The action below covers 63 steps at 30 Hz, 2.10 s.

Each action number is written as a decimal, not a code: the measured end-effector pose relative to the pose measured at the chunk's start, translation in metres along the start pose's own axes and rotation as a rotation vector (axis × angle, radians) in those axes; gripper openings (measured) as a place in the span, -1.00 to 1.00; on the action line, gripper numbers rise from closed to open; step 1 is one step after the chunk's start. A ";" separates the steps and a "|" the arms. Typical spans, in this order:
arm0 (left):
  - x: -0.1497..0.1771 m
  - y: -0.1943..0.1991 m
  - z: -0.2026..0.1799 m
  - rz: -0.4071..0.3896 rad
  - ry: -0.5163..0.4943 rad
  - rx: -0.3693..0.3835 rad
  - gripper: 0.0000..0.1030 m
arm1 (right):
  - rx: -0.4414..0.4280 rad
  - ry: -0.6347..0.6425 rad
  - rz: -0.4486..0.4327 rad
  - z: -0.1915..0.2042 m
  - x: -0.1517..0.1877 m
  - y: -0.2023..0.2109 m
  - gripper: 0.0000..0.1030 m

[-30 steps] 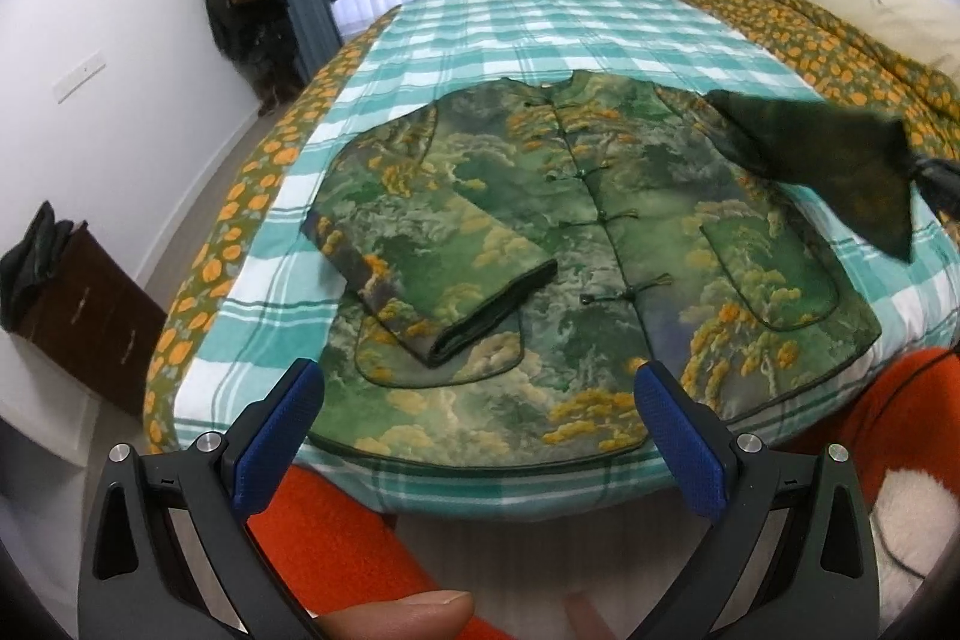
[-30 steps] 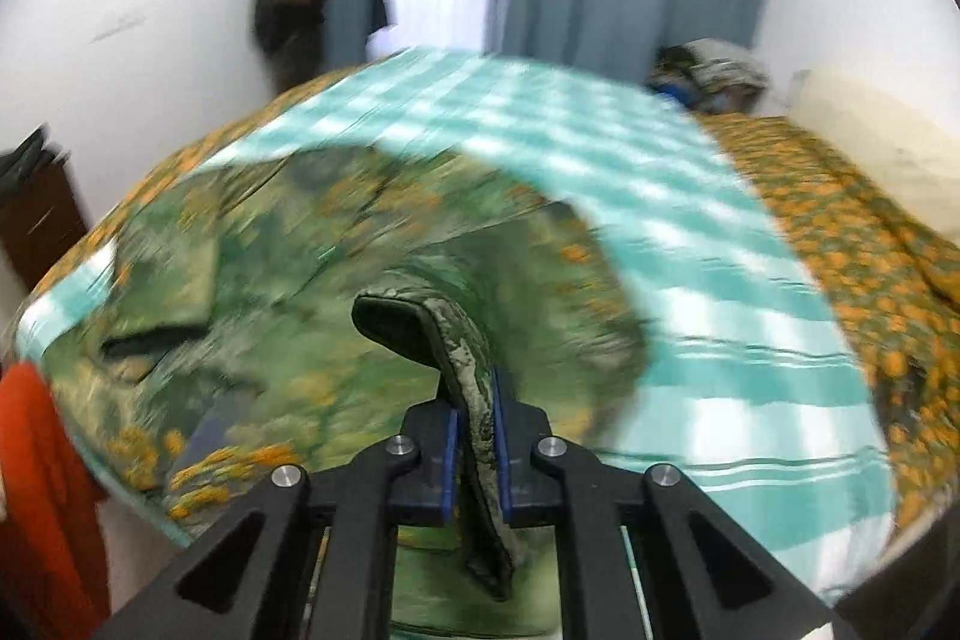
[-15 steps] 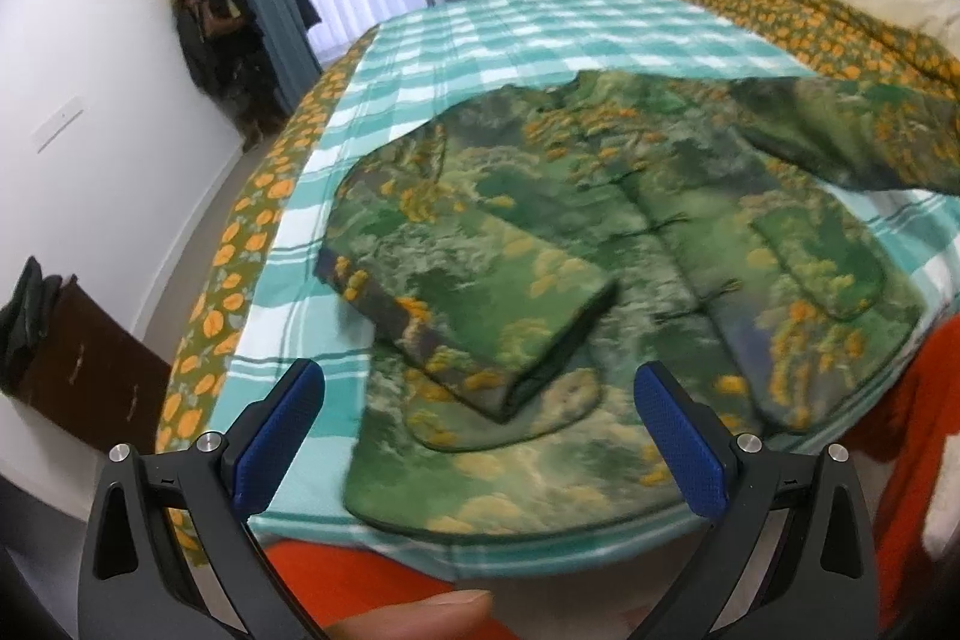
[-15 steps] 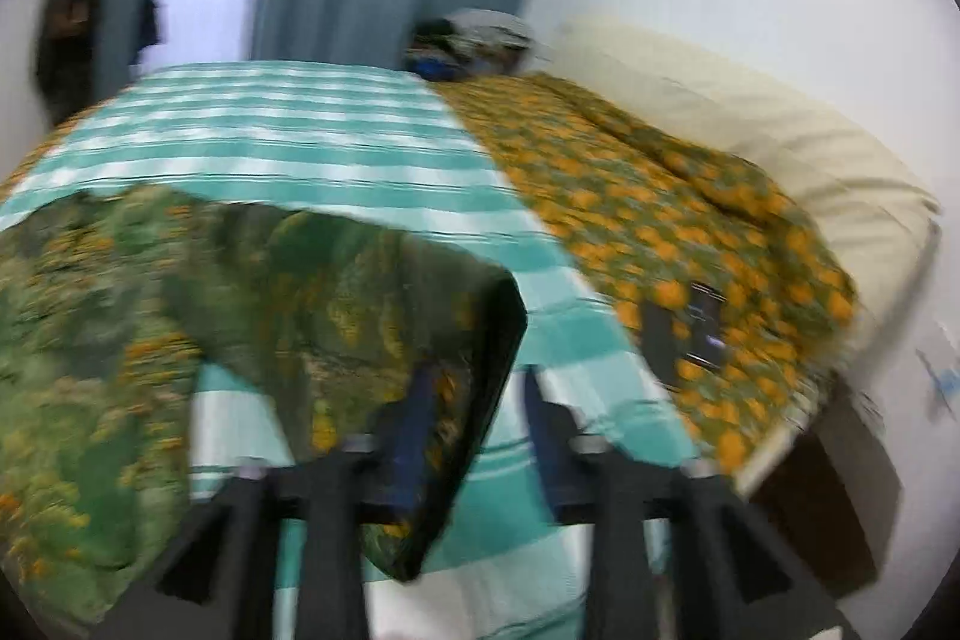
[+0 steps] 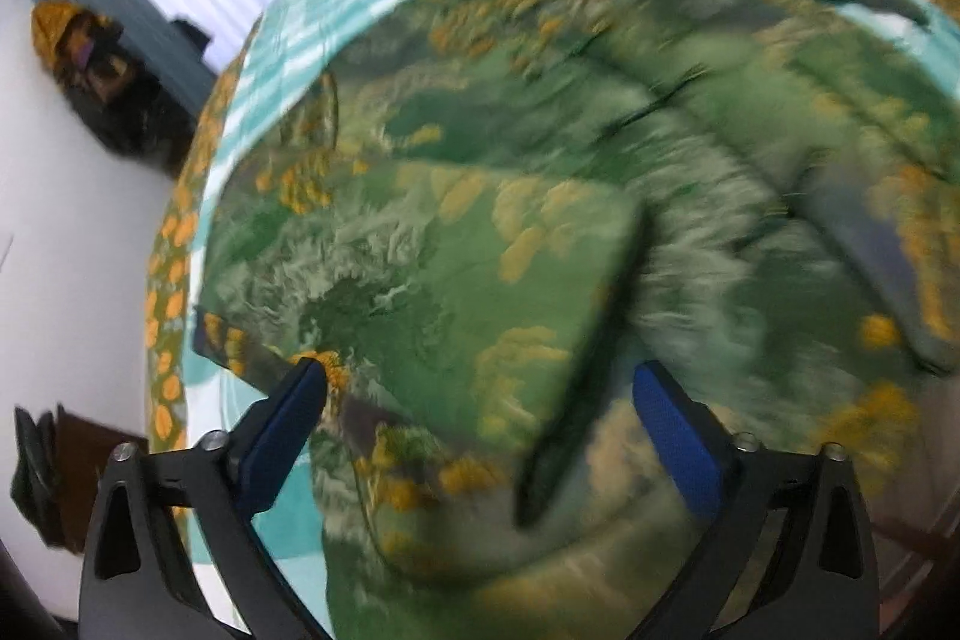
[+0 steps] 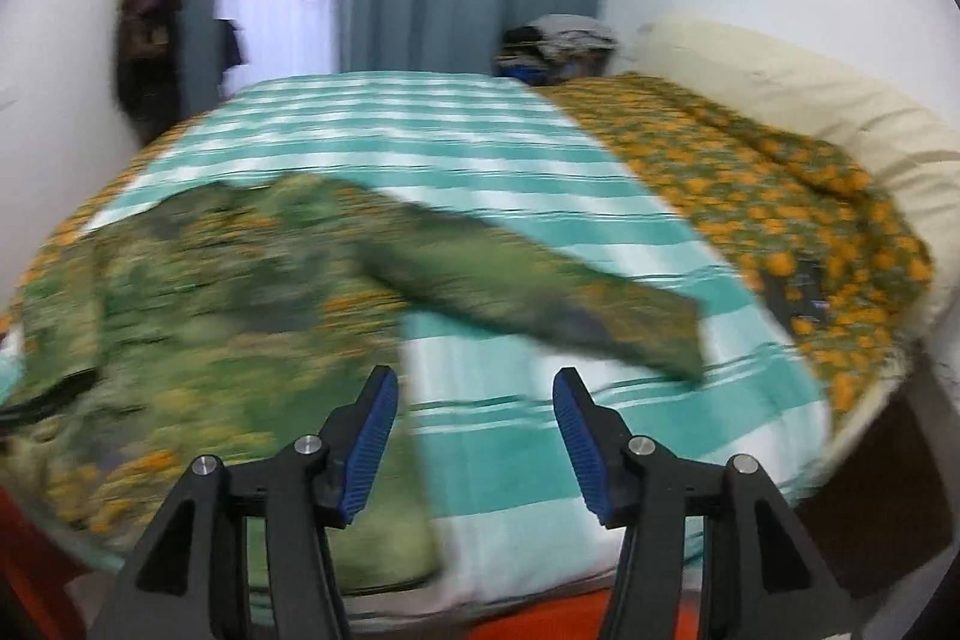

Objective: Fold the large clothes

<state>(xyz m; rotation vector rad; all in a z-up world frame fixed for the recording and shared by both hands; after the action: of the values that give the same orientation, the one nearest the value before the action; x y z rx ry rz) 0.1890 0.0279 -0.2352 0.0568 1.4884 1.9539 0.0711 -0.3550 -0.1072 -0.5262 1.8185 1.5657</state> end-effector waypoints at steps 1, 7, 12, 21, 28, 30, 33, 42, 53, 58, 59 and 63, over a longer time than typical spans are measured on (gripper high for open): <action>0.001 -0.009 0.005 0.029 0.033 0.028 0.56 | -0.037 0.015 0.000 0.018 0.003 0.003 0.07; 0.011 0.000 0.040 0.033 0.304 0.241 -0.87 | -0.120 0.101 -0.016 0.071 0.014 0.017 0.07; 0.031 0.060 0.126 -0.086 0.517 0.189 -0.87 | -0.118 0.115 -0.015 0.073 0.021 0.020 0.07; 0.149 0.112 0.332 -0.141 0.948 -0.218 -0.64 | -0.115 0.087 0.001 0.065 0.023 0.013 0.07; 0.229 0.121 0.322 -0.123 1.155 -0.176 0.22 | -0.102 0.020 0.072 0.033 0.025 -0.007 0.07; 0.216 0.106 0.283 -0.084 1.082 -0.072 0.29 | -0.087 0.007 0.126 0.018 0.031 -0.021 0.12; 0.186 0.081 0.209 -0.030 0.942 0.136 0.54 | -0.073 0.001 0.232 0.000 0.044 -0.048 0.14; 0.119 0.021 0.056 0.165 0.618 0.392 0.64 | -0.203 -0.084 0.508 -0.014 0.096 -0.115 0.15; 0.129 0.016 0.053 0.180 0.633 0.387 -0.65 | -0.294 -0.054 0.505 0.012 0.110 -0.112 -0.56; 0.124 0.012 0.049 0.168 0.592 0.329 -0.80 | -0.270 -0.020 0.472 0.011 0.103 -0.101 -0.71; 0.124 0.015 0.047 0.167 0.577 0.319 -0.80 | -0.266 -0.017 0.468 0.010 0.102 -0.099 -0.72; 0.130 0.025 0.047 0.165 0.549 0.324 -0.81 | -0.262 -0.017 0.457 0.005 0.098 -0.090 -0.73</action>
<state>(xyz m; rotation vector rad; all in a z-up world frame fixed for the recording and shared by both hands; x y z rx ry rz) 0.0958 0.1330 -0.2425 -0.2422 2.2112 1.9250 0.0661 -0.3559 -0.2399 -0.2160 1.8148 2.1253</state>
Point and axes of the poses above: each gripper's, at about its wrist camera, not at the fingertips, and y roughly against the way its jaws point, z to its left, x to its underside, the point moved 9 cm from there along -y, roughly the way its jaws point, and after that the axes turned 5 degrees about z, right-handed, at the moved point
